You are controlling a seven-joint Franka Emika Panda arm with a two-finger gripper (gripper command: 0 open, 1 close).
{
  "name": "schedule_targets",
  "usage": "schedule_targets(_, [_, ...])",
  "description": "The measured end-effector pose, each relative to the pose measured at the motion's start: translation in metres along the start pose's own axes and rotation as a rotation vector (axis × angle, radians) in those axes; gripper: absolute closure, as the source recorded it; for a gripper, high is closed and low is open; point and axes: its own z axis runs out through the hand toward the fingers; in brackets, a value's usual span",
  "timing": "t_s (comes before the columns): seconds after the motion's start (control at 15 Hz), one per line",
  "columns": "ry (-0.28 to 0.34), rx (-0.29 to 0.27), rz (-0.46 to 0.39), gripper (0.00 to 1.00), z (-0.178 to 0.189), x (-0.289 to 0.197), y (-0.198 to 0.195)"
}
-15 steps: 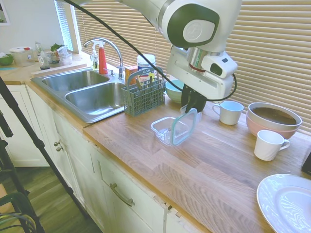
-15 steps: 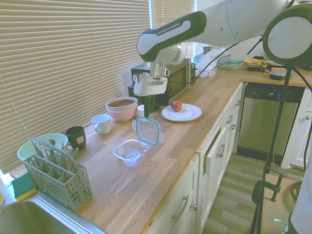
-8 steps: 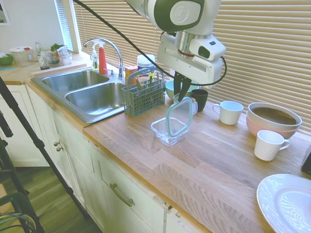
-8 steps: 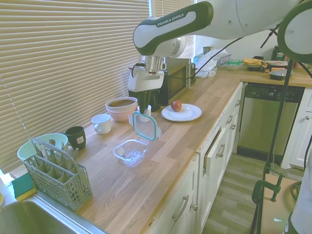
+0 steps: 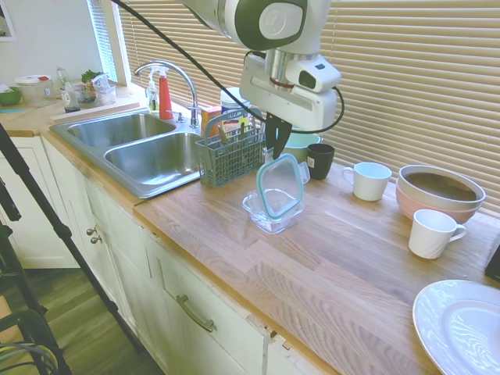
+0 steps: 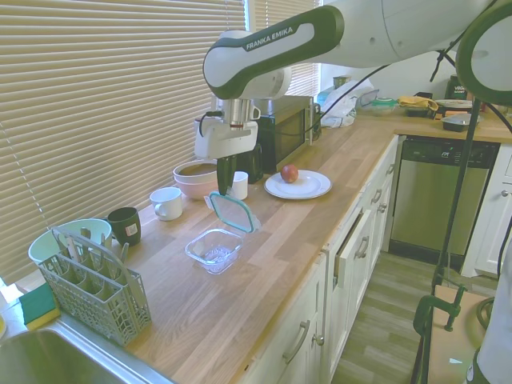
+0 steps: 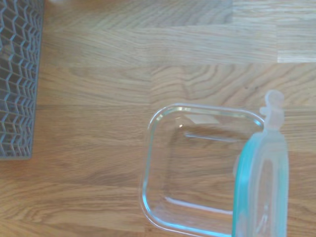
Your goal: Cover the lid of the food container
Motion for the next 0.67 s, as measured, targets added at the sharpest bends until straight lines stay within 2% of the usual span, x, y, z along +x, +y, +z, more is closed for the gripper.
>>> schedule_targets(0.27, [0.011,-0.030,-0.010,1.00,0.021,-0.011,-0.025])
schedule_targets(0.67, [0.014,-0.059,-0.015,1.00,0.040,-0.013,-0.038])
